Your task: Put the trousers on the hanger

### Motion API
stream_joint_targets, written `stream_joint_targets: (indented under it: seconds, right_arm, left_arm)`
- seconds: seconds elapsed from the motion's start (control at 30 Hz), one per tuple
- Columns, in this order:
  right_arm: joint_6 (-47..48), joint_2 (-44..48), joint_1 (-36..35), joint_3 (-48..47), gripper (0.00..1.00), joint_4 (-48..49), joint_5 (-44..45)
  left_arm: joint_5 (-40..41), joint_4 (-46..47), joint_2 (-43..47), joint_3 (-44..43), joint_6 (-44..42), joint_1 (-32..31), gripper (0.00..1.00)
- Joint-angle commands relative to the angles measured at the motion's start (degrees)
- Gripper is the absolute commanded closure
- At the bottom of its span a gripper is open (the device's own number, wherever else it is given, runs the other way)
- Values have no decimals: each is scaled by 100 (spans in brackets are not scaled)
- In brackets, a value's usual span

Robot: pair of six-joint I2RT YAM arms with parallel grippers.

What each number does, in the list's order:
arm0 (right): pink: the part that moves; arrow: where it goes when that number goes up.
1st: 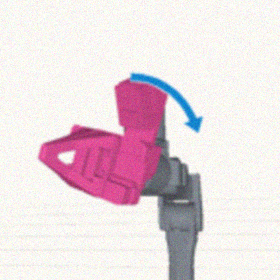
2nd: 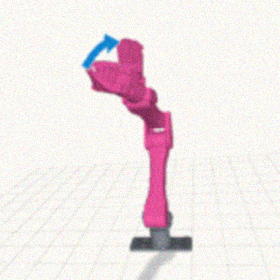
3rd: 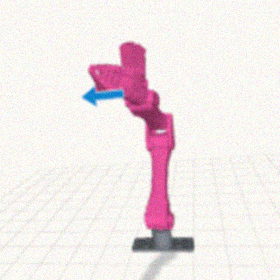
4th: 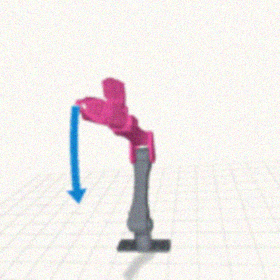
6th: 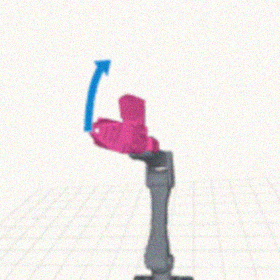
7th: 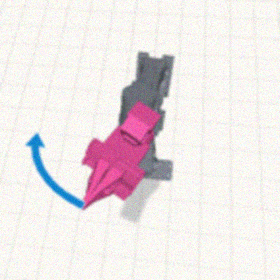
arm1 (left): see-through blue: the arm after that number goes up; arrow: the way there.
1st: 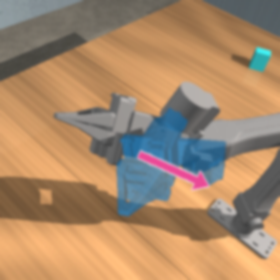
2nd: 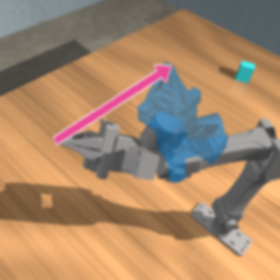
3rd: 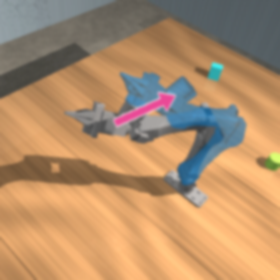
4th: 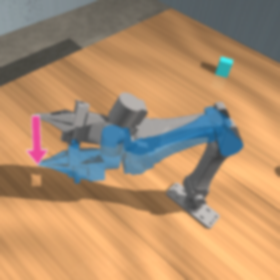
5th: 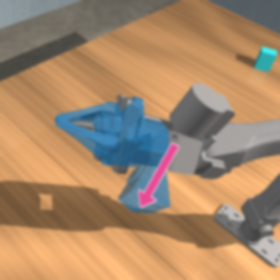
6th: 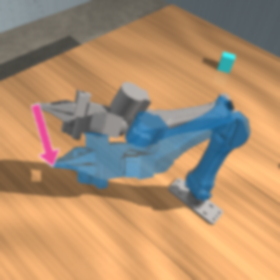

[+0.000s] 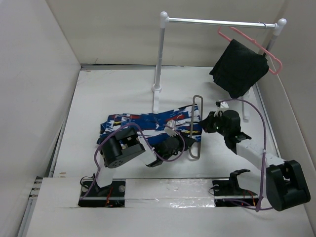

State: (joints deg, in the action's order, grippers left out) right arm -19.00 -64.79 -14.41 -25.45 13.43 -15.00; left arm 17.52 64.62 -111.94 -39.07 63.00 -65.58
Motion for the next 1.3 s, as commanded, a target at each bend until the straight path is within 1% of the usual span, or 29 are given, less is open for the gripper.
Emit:
stream_joint_targets:
  seconds: [0.0, 0.07, 0.1, 0.2, 0.23, 0.33, 0.5, 0.6, 0.7, 0.8, 0.9, 1.03, 1.1, 1.13, 1.2, 1.23, 1.27]
  right_arm:
    - [125, 309, 298, 172, 100, 54, 0]
    - [73, 449, 456, 181, 100, -25, -291]
    - [11, 537, 457, 198, 100, 1, -580]
    - [-51, 941, 518, 76, 100, -112, -583]
    - [-25, 1038, 519, -3, 100, -400, -565]
    - [28, 1337, 764, -257, 100, -727, -670]
    - [-68, 1645, 897, -416, 100, -921, -1223]
    - [-60, 1838, 1080, -461, 100, -1105, -1338]
    - [-25, 2085, 1484, -574, 100, -1176, -1496]
    - [221, 2059, 1915, -916, 100, -1615, -1768]
    - [187, 1910, 2214, -1023, 100, -1520, -2110]
    - [-120, 1743, 2215, -1145, 100, -975, -2375]
    - [-156, 1559, 2215, -1260, 100, -921, -2507]
    - [-52, 1471, 2067, -1330, 100, -939, -2351]
    - [185, 1094, 1986, -1331, 100, -1122, -2069]
    - [256, 979, 1934, -1296, 100, -1054, -2111]
    - [179, 908, 1934, -1069, 100, -862, -2199]
  left_arm:
    - [612, -450, 269, 163, 80, 133, 100]
    - [604, -503, 243, 189, 98, 133, 100]
    - [595, -555, 217, 180, 124, 133, 100]
    - [639, -512, 181, 285, 265, 186, 100]
    - [656, -512, 181, 321, 256, 186, 100]
    - [726, -670, 216, 382, 256, 186, 100]
    - [806, -723, 208, 409, 335, 186, 100]
    - [876, -977, 208, 286, 292, 186, 100]
    - [964, -1048, 216, 329, 274, 186, 100]
    - [1060, -1188, 287, 496, 248, 186, 100]
    - [1087, -1276, 269, 628, 309, 186, 100]
    - [1026, -1347, 94, 541, 309, 186, 100]
    - [955, -1347, 41, 462, 248, 81, 100]
    - [999, -1373, 58, 305, 187, 2, 100]
    - [1253, -1846, 67, 33, 29, -243, 100]
    - [1280, -1987, 32, -213, -16, -297, 100]
    - [1272, -2075, -3, -293, -51, -297, 100]
